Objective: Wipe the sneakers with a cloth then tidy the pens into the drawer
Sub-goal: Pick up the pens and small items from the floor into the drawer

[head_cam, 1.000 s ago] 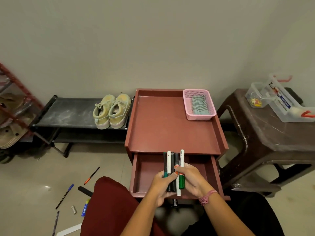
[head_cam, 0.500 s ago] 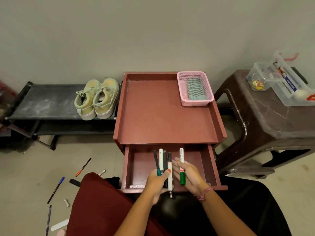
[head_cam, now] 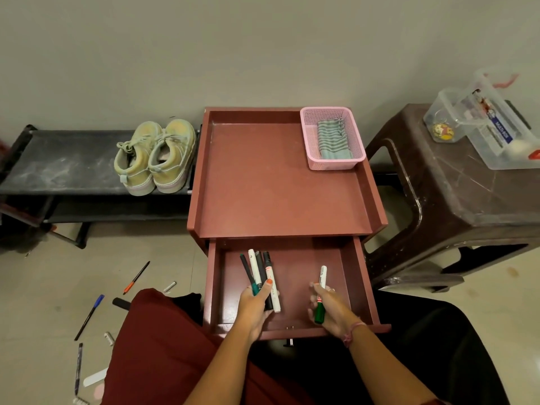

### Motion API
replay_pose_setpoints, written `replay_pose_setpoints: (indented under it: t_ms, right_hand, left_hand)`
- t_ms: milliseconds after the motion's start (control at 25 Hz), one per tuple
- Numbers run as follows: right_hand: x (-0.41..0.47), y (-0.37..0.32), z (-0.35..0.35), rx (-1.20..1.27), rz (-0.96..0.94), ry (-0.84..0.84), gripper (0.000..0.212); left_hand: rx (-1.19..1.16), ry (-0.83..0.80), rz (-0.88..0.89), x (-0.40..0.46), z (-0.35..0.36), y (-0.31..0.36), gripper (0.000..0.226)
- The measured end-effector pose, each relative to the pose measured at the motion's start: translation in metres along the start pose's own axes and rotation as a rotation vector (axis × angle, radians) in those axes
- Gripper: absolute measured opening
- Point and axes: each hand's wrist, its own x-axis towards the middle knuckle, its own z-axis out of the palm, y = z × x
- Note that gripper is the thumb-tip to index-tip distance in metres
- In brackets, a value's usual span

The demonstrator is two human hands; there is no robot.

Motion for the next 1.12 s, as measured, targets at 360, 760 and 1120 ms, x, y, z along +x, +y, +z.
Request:
replay_pose_setpoints:
  t_ms: [360,760,1120]
  right_hand:
    - [0.013,-0.002,-0.016,-0.144,-0.105,0.129,0.012]
    - [0.05,-0.012,-0.045,-1.66,-0.416,0.485,0.045]
    - [0.048,-0.015,-0.034,-2.008,-0.196,0.409,0.037]
  left_hand:
    - [-0.039,0.088,0.003,0.006,-0.012,-0.02,0.01]
    - [0.067,0.083,0.007,0.009,-0.008,-0.023,0.007]
    - [0.122,0.086,-0.006,0.011,-0.005,-0.021,0.009]
